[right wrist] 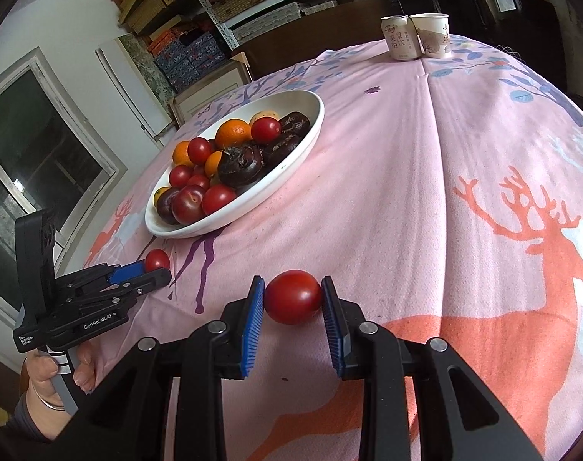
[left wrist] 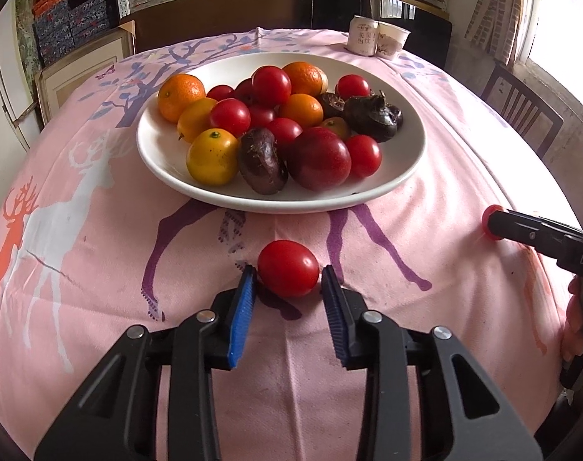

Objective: Organize fruits
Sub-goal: 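Carry both red tomatoes over the white plate and open both tools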

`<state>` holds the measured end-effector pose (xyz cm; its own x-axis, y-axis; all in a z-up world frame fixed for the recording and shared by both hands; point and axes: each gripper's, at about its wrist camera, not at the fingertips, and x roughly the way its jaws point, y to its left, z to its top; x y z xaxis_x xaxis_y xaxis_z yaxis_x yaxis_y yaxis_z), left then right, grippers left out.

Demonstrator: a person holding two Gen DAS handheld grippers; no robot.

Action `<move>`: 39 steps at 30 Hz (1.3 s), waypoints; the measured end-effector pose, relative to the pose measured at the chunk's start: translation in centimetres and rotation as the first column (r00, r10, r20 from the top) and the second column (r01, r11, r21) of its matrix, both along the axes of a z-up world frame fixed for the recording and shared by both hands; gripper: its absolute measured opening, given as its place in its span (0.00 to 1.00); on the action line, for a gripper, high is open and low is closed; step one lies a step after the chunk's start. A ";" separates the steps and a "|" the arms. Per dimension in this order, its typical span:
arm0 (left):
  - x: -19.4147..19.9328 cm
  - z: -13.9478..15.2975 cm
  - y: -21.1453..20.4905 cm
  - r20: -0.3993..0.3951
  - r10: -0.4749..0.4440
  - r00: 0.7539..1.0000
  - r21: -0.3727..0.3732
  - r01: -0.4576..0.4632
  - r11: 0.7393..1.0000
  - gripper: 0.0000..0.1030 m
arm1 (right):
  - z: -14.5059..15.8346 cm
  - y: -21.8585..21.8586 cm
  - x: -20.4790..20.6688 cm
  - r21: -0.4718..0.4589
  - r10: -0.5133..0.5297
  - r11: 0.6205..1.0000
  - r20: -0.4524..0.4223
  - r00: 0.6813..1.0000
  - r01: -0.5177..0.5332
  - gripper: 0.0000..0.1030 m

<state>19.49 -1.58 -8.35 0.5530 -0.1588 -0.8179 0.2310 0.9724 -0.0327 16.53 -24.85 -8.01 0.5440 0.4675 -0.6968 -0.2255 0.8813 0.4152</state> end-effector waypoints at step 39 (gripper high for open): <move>1.9 6.6 1.6 0.194 -0.018 0.981 -0.099 0.038 0.994 0.28 | 7.8 5.5 5.4 -0.001 0.136 0.991 0.159 0.978 -0.137 0.30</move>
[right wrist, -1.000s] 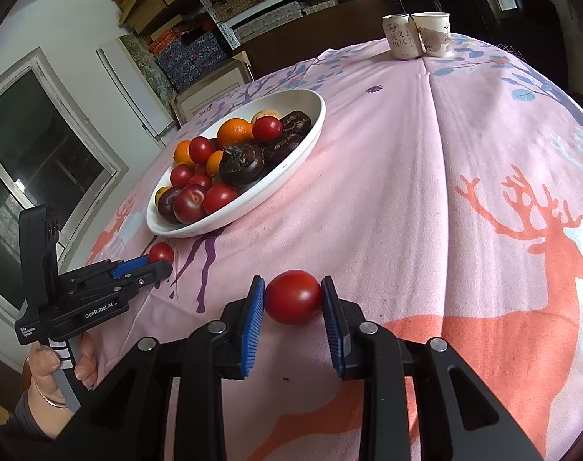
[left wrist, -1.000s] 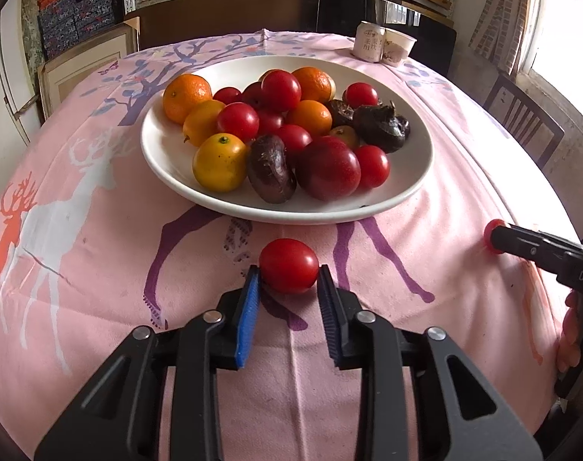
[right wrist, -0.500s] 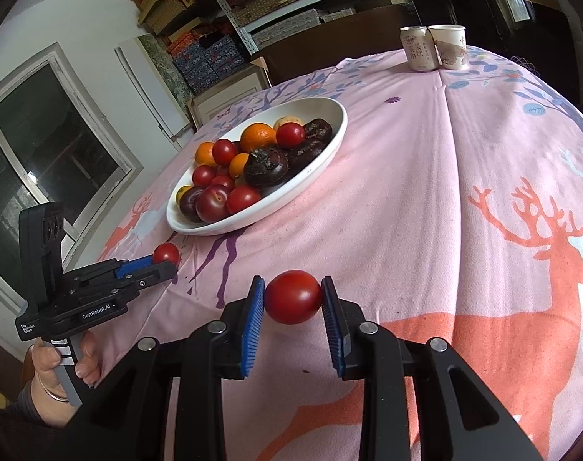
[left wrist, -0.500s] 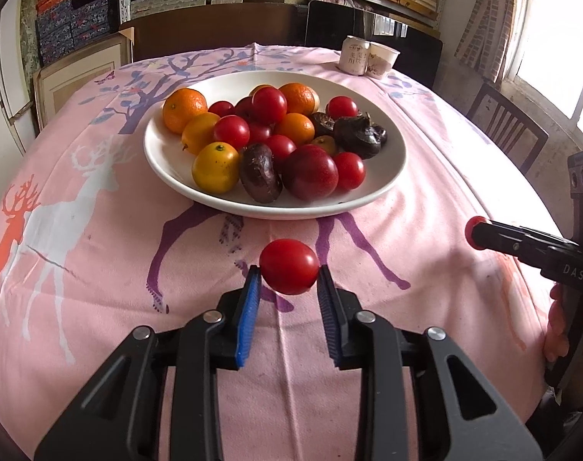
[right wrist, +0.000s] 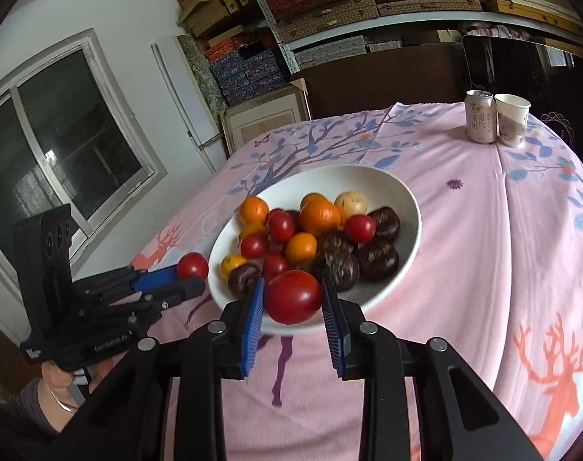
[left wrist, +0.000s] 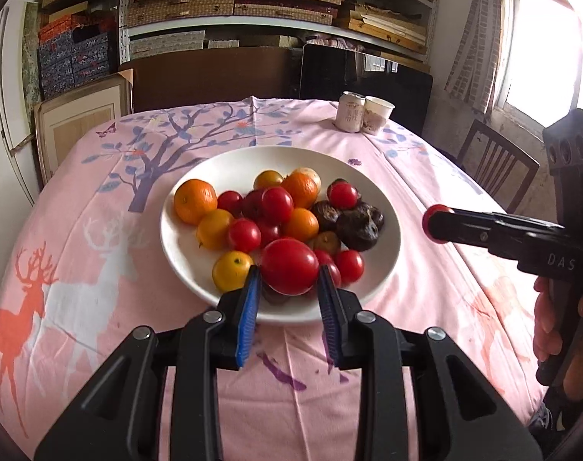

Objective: Organize fruits
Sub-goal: 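Carry both red tomatoes over the white plate and open both tools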

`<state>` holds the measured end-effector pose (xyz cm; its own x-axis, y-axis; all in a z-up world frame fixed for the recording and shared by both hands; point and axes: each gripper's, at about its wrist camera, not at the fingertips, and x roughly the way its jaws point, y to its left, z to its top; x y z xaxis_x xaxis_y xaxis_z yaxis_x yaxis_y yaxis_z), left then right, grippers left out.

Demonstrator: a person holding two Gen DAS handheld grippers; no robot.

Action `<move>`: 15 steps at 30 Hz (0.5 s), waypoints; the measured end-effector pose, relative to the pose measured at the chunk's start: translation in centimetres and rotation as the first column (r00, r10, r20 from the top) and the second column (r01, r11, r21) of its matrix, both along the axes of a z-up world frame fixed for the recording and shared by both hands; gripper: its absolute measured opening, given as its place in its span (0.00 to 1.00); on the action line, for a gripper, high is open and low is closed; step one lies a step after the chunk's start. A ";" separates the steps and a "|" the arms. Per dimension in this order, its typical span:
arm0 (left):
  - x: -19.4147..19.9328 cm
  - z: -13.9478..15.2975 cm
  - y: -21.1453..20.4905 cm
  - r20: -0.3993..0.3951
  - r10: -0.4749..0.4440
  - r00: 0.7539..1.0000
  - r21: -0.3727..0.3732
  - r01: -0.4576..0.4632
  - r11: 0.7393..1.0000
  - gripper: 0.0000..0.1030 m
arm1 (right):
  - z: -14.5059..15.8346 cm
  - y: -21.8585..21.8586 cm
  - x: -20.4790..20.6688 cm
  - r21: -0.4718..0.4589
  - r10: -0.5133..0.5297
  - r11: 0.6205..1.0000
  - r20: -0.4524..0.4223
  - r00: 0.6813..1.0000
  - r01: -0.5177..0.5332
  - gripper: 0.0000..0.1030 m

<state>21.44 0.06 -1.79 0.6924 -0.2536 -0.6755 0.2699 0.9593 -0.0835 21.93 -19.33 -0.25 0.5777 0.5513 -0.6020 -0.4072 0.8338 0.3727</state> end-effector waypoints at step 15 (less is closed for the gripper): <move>-2.2 -2.4 0.8 -0.034 0.110 0.993 0.128 -0.105 0.986 0.95 | -2.3 -1.3 -4.1 -0.031 -0.170 0.985 -0.018 0.985 0.169 0.95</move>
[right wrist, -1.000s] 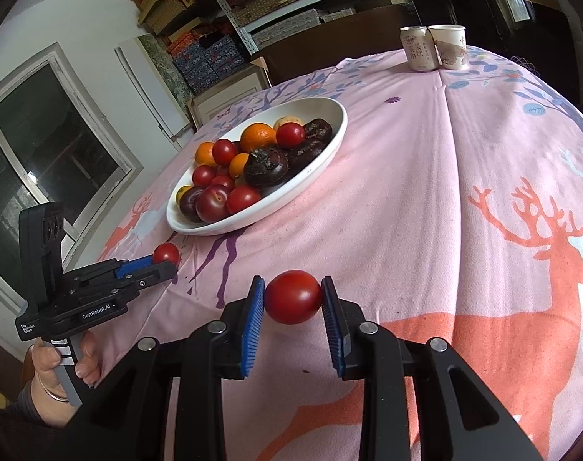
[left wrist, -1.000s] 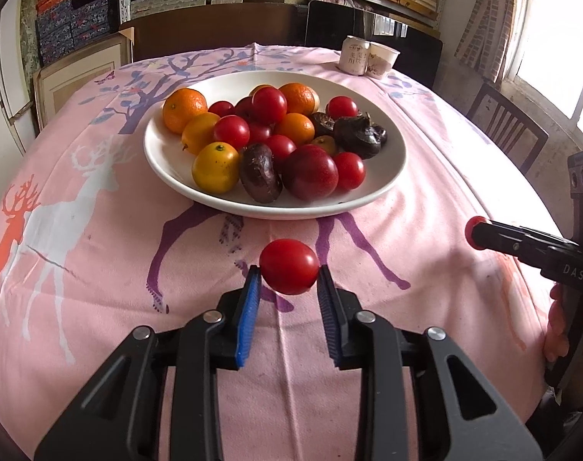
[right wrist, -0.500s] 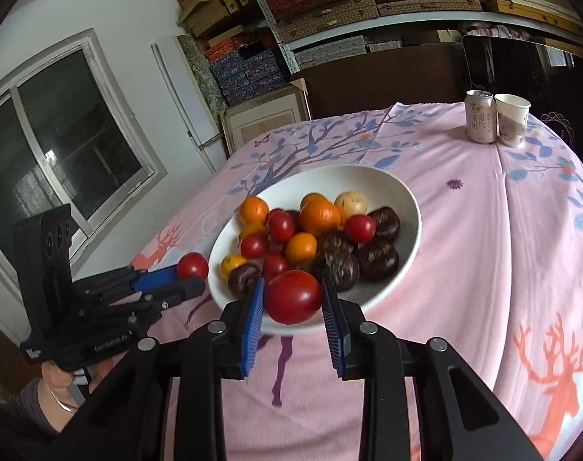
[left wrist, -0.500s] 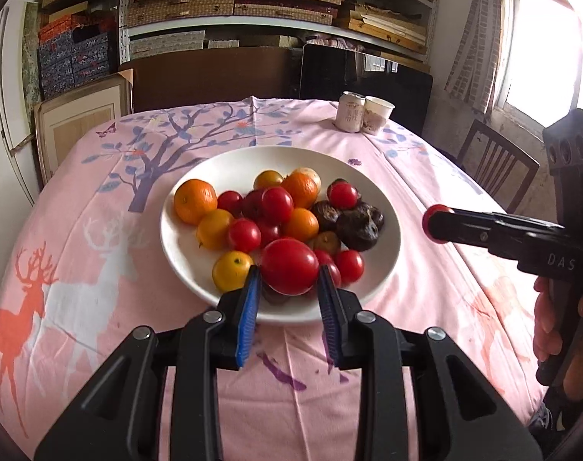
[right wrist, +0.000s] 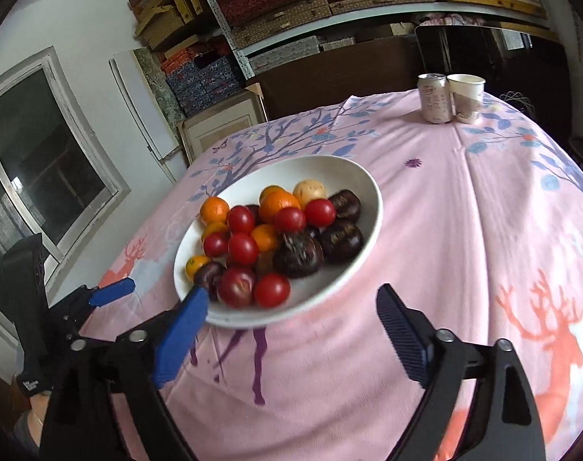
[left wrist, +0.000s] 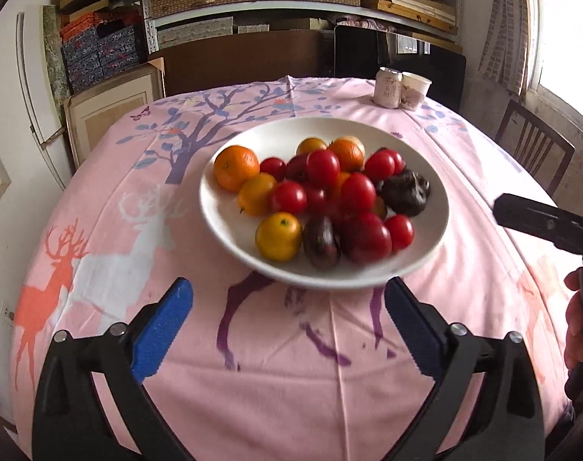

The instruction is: Organize fruits

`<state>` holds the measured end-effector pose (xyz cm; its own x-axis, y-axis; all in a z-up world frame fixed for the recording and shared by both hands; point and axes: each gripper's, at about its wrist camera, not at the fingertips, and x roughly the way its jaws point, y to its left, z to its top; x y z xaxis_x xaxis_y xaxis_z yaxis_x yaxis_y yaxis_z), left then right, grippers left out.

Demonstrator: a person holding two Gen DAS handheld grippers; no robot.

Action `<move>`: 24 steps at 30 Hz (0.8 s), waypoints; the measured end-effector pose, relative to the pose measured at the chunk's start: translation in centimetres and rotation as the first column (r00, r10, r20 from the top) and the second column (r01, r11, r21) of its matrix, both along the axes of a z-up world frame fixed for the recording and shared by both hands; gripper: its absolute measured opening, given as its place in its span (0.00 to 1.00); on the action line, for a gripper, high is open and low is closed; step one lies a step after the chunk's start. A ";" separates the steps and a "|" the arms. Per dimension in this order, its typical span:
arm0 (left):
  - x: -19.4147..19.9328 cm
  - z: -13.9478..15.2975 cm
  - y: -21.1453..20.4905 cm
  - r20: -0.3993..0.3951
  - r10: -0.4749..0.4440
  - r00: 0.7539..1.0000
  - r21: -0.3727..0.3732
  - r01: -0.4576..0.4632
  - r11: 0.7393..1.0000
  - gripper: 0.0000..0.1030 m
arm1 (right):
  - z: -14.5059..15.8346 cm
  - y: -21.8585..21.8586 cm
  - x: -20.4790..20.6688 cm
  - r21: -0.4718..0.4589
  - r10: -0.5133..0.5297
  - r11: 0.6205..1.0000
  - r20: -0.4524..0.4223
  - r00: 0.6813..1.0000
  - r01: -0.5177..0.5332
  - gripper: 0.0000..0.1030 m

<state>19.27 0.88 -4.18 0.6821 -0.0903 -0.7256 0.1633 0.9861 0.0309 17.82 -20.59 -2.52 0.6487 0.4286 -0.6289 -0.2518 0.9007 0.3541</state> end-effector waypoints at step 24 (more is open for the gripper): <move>-20.4 8.7 -2.0 0.166 0.120 0.979 -0.008 -0.121 0.993 0.95 | 6.1 -3.3 -19.1 -0.097 0.006 0.995 0.175 0.984 0.011 0.97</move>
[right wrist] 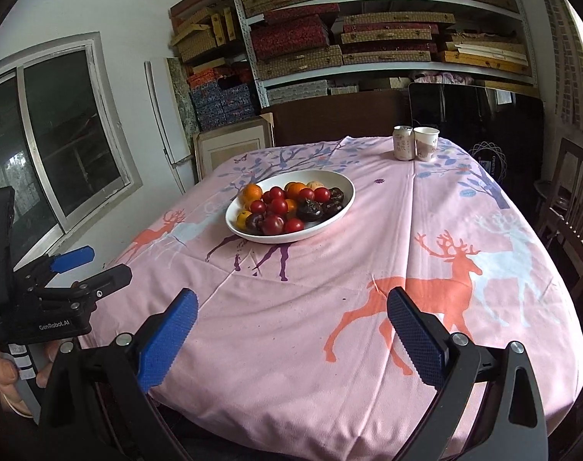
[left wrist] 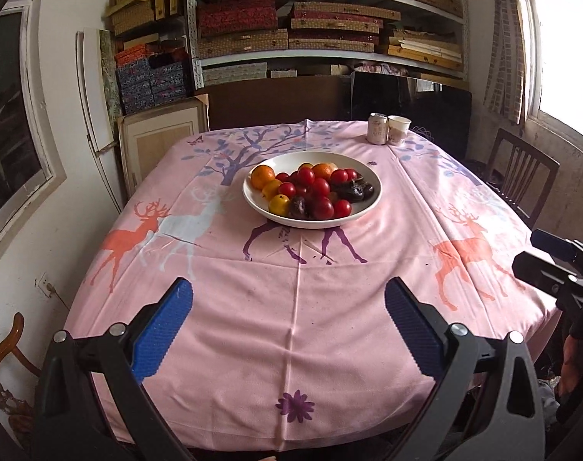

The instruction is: Organize fruits

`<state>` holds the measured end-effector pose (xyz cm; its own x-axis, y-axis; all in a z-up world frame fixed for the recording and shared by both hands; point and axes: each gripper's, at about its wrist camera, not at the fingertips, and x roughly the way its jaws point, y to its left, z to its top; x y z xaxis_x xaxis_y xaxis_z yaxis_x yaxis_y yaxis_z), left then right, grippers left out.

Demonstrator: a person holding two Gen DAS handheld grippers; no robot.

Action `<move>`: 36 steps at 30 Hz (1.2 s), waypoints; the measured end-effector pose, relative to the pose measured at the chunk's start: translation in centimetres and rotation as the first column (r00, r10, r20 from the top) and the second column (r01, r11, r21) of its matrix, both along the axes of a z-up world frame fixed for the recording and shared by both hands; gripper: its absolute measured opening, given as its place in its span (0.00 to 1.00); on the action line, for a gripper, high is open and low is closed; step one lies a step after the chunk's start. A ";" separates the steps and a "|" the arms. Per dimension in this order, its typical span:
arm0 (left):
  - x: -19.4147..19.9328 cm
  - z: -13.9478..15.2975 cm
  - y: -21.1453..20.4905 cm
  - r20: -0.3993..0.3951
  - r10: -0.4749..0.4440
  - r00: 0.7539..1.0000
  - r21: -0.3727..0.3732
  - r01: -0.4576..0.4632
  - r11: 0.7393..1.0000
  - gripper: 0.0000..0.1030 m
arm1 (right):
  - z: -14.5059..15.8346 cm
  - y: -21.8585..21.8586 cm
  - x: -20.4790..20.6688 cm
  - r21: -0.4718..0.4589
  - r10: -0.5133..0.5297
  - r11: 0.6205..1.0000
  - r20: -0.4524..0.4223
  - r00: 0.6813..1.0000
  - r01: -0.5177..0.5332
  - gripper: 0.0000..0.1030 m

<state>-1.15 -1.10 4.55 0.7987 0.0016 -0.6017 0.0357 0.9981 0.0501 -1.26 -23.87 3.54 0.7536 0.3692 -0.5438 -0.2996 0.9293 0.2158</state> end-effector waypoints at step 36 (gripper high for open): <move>-0.1 0.4 0.3 0.056 0.029 0.998 0.013 -0.030 0.999 0.95 | -1.5 0.5 -0.3 -0.031 -0.013 0.999 -0.013 1.000 0.013 0.97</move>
<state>-1.29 -0.79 4.99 0.8307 0.0339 -0.5556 0.0030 0.9979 0.0654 -1.55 -23.35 2.01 0.7510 0.3427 -0.5644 -0.2850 0.9393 0.1911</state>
